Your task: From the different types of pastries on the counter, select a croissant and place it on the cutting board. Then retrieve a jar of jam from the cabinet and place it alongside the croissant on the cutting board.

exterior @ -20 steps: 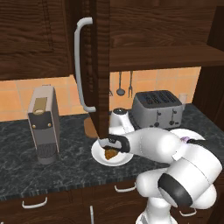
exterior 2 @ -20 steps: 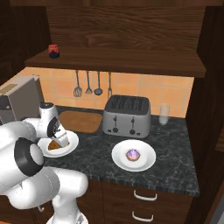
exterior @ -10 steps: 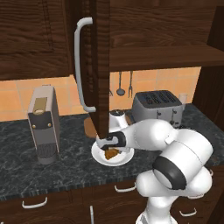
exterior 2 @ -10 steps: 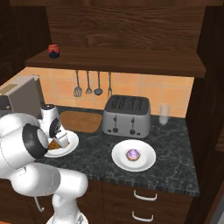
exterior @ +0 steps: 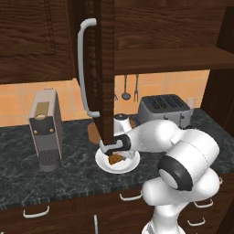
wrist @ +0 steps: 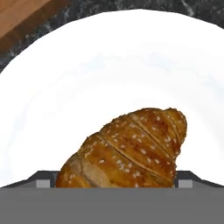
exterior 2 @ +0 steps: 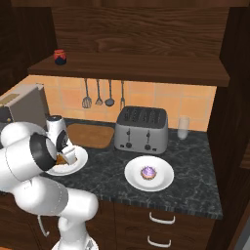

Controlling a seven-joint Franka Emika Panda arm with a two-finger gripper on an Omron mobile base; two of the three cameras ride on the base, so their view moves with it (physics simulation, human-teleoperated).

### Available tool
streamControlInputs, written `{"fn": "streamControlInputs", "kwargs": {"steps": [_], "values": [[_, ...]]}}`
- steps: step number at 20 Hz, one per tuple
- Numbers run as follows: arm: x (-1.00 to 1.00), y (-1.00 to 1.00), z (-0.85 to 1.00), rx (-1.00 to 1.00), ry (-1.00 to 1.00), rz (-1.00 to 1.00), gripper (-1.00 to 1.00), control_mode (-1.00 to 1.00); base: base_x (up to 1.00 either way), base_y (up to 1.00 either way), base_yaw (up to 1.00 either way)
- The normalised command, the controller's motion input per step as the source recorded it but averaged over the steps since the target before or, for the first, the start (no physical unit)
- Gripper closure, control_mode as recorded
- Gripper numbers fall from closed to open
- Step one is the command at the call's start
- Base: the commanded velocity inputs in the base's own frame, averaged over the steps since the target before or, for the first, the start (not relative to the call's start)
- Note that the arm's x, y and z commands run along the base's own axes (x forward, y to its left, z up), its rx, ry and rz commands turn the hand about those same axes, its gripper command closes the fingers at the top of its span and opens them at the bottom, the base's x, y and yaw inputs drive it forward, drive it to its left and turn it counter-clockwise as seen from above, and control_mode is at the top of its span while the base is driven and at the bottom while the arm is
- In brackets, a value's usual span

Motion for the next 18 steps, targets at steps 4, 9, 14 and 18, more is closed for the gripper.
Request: {"fn": "streamControlInputs", "kwargs": {"steps": [4,9,14,18], "values": [[0.42,-0.04,0.59,0.02,-0.14,-0.06,1.0,-1.0,0.0,0.0,0.0],[0.57,0.0,0.28,-0.02,-0.15,0.0,1.0,-1.0,0.0,0.0,0.0],[0.42,0.0,0.25,0.0,0.0,0.06,1.0,-1.0,0.0,0.0,0.0],[0.85,0.0,0.17,0.0,0.0,0.1,1.0,-1.0,0.0,0.0,0.0]]}}
